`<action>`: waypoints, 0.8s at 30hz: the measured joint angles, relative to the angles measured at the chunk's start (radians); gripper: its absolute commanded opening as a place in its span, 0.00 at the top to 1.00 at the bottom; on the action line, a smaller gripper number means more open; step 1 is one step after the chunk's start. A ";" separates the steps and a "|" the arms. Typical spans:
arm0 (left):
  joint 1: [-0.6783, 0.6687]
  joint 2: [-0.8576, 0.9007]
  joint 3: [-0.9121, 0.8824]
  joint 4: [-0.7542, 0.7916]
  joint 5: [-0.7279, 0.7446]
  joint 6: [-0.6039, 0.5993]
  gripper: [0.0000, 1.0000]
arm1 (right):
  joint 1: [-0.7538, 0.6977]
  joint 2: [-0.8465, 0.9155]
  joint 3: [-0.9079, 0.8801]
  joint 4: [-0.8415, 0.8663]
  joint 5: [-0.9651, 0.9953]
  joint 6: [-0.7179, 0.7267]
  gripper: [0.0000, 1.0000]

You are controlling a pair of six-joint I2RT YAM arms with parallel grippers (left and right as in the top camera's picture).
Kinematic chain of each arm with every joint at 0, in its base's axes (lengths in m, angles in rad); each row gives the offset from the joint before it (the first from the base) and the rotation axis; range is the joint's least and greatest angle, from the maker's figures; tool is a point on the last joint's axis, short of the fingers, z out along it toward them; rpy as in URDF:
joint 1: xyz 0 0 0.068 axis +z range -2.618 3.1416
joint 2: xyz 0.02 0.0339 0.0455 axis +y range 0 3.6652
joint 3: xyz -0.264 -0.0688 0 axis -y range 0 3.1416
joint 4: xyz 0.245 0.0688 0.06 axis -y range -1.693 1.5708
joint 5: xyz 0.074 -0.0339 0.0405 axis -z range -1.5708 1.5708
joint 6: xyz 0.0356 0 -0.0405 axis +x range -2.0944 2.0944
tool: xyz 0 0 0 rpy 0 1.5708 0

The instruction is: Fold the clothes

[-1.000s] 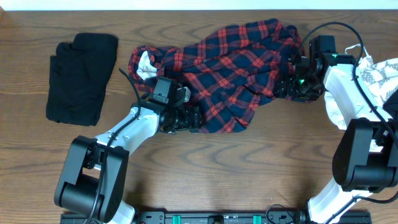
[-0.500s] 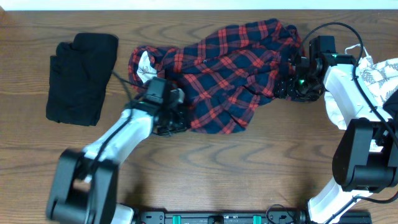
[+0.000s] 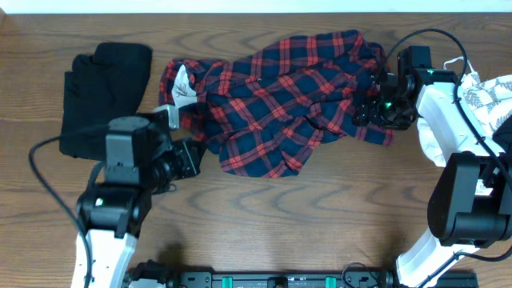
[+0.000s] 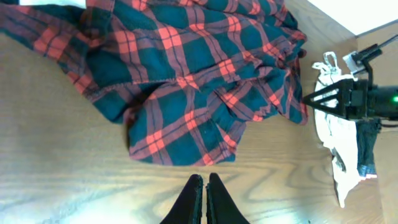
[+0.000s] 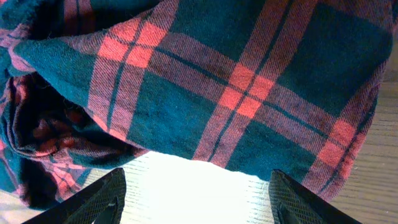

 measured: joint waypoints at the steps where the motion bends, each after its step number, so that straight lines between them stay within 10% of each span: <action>1: 0.000 -0.002 0.000 -0.020 -0.010 -0.001 0.94 | 0.000 0.000 0.000 -0.009 0.001 0.000 0.28; 5: 0.000 0.037 0.000 -0.055 -0.041 -0.003 0.93 | 0.000 0.000 0.000 -0.028 0.016 0.000 0.27; 10: 0.000 0.155 0.000 -0.058 -0.053 -0.008 0.60 | 0.000 0.000 0.000 -0.030 0.027 0.000 0.27; 24: -0.021 0.640 0.000 0.016 -0.013 0.034 0.43 | 0.000 0.000 0.000 -0.037 0.031 0.000 0.27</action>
